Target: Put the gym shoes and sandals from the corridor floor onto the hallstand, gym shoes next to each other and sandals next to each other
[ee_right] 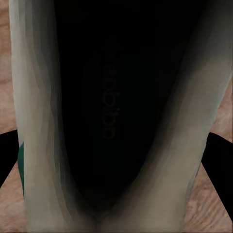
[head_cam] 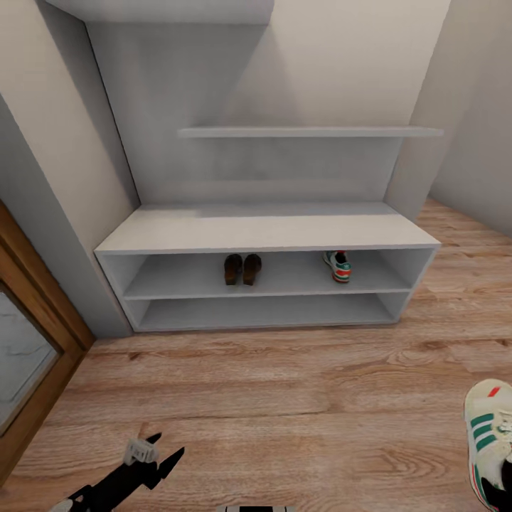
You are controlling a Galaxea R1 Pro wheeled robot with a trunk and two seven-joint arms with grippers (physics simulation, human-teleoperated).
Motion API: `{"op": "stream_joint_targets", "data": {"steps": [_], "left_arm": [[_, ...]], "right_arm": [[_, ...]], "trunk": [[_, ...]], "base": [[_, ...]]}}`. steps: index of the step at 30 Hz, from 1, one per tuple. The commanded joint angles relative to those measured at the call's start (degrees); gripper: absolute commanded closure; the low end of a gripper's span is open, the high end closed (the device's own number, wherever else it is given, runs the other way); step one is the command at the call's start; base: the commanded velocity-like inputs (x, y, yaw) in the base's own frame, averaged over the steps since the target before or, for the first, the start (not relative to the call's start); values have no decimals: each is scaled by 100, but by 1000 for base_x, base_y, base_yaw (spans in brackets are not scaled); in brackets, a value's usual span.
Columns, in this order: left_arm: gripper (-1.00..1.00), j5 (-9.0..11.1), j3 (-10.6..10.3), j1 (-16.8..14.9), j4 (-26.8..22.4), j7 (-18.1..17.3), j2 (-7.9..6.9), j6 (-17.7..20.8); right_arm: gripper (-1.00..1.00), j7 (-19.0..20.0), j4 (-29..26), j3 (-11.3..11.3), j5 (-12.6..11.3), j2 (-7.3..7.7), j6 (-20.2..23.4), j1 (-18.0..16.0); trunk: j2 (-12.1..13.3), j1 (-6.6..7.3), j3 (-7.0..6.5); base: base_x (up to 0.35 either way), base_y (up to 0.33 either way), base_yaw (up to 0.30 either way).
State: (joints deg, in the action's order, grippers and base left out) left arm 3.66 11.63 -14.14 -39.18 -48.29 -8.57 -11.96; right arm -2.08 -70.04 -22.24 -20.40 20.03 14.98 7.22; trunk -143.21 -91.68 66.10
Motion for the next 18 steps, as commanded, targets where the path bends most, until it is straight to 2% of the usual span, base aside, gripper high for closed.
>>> {"op": "stream_joint_targets", "data": {"steps": [1,2,5,6,9,10,11,13,15,16,18], "left_arm": [[-100,21,9,-4,-23,-97,-1,-9],[-100,25,11,-6,-66,-210,-2,-6],[-100,28,5,-5,-111,-338,-1,-3],[-100,28,3,-4,-117,-357,-2,-4],[-100,29,0,-2,-128,-403,-3,-6],[-100,29,-3,-2,-130,-415,-4,-7],[-100,29,-5,-2,-132,-419,-2,-7],[-100,29,-8,-1,-137,-427,4,-7],[-100,29,-12,-1,-139,-430,7,-8],[-100,28,-17,-1,-140,-432,9,-11],[-100,23,-21,-1,-141,-433,12,-13]], "right_arm": [[100,-26,-30,114,-43,-3,29,-4],[100,-25,-56,313,-47,-31,35,-28],[100,-28,-130,701,-50,-131,62,-191],[100,-32,-176,898,-46,-195,80,-333],[100,-47,-217,1185,-31,-304,116,-597],[100,-88,-223,1385,-18,-383,187,-794],[100,-120,-222,1484,-12,-426,249,-899],[100,-291,-209,1765,1,-568,558,-1230],[100,-460,-195,1923,5,-679,835,-1462],[100,-661,-172,2048,7,-803,1129,-1692],[100,-869,-134,2153,8,-937,1404,-1925]], "trunk": [[-2,1,4],[-2,1,4],[-2,1,4],[-2,1,4],[-2,1,4],[-2,1,4],[-2,1,4],[-2,1,4],[-2,1,4],[-2,1,4],[-2,1,4]], "base": [[0,0,0],[0,0,0],[0,0,0],[0,0,0],[0,0,0],[0,0,0],[0,0,0],[0,0,0],[0,0,0],[0,0,0],[0,0,0]]}}
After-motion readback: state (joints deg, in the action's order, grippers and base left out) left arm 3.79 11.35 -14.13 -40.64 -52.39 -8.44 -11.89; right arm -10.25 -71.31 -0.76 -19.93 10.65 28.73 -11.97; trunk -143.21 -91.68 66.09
